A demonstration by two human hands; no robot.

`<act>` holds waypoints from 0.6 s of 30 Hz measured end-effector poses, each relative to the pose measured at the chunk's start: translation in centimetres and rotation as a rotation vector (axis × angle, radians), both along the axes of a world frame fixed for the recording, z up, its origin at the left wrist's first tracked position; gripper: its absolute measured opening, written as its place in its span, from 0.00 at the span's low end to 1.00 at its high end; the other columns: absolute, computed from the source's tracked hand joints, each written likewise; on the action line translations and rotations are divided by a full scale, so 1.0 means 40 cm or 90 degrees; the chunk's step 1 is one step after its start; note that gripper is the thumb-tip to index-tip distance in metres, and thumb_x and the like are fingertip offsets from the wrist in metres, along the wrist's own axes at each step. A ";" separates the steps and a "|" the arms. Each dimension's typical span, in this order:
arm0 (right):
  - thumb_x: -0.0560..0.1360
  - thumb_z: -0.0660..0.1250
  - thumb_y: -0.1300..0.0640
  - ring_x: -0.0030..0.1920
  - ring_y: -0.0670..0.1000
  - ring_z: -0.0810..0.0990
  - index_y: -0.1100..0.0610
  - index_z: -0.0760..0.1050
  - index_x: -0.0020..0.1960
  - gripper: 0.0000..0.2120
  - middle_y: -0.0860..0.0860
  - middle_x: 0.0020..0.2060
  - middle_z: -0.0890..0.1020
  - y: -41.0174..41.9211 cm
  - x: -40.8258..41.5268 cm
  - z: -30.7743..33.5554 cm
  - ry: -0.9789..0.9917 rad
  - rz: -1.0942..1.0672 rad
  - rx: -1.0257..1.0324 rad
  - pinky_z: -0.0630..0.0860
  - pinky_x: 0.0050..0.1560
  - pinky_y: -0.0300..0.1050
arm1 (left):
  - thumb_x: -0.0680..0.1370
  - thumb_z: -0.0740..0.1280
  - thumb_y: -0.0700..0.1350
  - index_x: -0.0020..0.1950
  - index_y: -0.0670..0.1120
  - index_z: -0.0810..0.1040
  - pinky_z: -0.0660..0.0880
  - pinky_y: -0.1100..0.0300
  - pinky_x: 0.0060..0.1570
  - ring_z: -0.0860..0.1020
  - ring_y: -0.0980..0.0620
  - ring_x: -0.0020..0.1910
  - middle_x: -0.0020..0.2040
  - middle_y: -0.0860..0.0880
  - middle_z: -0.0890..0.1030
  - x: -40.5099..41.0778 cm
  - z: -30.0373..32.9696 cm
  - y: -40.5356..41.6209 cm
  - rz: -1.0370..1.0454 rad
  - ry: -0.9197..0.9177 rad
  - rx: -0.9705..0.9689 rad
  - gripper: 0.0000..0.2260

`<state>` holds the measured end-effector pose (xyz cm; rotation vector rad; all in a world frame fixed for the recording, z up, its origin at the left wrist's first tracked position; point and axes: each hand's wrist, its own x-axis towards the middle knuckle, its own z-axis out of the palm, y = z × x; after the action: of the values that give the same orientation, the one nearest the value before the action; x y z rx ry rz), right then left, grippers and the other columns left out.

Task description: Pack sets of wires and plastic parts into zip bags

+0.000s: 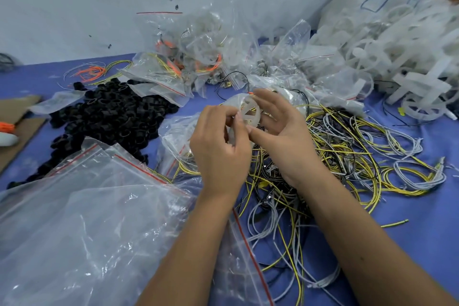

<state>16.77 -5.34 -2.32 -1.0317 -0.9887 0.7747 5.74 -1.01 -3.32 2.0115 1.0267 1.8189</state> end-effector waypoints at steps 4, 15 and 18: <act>0.76 0.69 0.74 0.65 0.61 0.81 0.61 0.74 0.70 0.24 0.60 0.65 0.80 0.005 -0.014 -0.002 0.147 -0.004 -0.007 0.80 0.64 0.56 | 0.79 0.68 0.38 0.47 0.41 0.81 0.64 0.71 0.43 0.70 0.56 0.39 0.42 0.47 0.78 0.007 0.004 -0.013 -0.023 0.012 0.046 0.03; 0.76 0.69 0.45 0.39 0.54 0.77 0.61 0.75 0.57 0.20 0.58 0.39 0.77 -0.003 -0.007 0.005 0.282 0.013 -0.087 0.80 0.36 0.42 | 0.75 0.68 0.32 0.51 0.39 0.81 0.71 0.66 0.43 0.76 0.51 0.42 0.48 0.45 0.78 0.036 0.002 -0.057 -0.100 0.064 0.094 0.07; 0.80 0.68 0.50 0.40 0.54 0.80 0.64 0.76 0.55 0.16 0.59 0.42 0.80 0.002 -0.011 -0.002 0.154 -0.035 -0.102 0.79 0.38 0.42 | 0.75 0.68 0.30 0.49 0.39 0.81 0.69 0.71 0.46 0.76 0.52 0.43 0.47 0.45 0.78 0.037 0.004 -0.056 -0.069 0.045 0.092 0.08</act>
<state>16.34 -5.25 -2.40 -1.0702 -0.6974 0.9202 7.21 -3.23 -3.15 2.1828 0.8074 1.8240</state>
